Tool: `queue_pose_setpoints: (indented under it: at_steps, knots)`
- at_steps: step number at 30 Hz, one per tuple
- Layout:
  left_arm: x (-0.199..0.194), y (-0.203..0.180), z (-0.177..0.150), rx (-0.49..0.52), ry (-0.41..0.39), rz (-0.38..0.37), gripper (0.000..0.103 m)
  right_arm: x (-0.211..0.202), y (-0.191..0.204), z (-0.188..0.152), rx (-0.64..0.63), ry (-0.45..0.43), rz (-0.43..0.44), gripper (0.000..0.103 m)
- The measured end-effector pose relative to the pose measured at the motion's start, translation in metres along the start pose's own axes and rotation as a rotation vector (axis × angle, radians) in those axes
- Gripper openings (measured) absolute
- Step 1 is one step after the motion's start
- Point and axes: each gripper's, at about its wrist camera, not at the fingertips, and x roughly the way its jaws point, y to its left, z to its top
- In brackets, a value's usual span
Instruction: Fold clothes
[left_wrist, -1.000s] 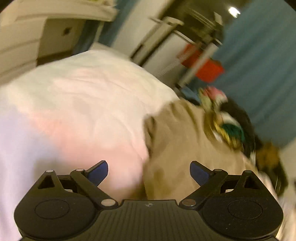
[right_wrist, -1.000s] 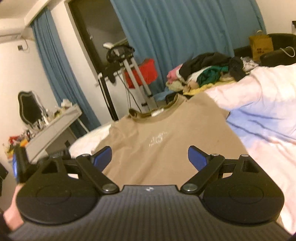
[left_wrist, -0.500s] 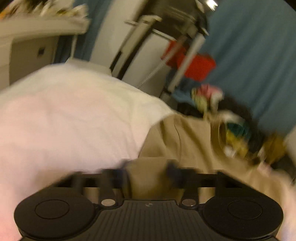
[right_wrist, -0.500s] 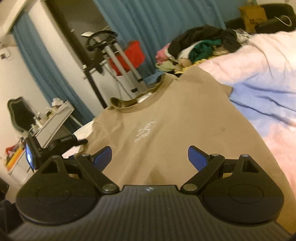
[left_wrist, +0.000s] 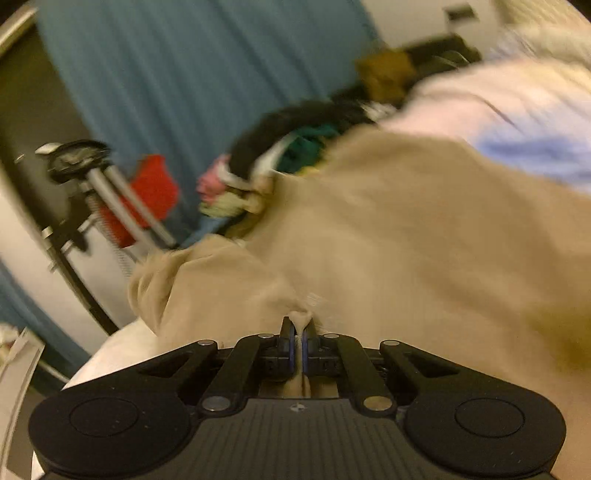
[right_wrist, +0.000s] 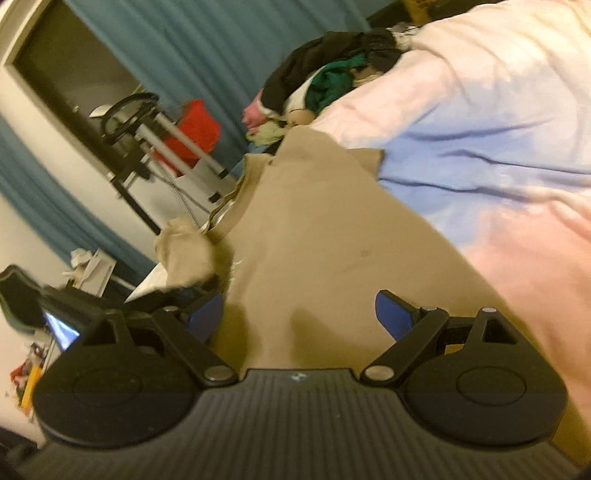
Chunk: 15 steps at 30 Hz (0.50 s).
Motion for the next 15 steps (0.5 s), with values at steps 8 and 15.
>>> queue_pose_setpoints:
  at_steps: [8, 15]
  knots:
    - [-0.063, 0.064, -0.02, -0.324, -0.064, -0.191, 0.061, -0.002, -0.002, 0.002, 0.018, -0.005, 0.023, 0.09]
    - [-0.031, 0.155, -0.051, -0.842, 0.001, -0.099, 0.059, 0.0, -0.005, -0.001, 0.035, 0.002, 0.009, 0.09]
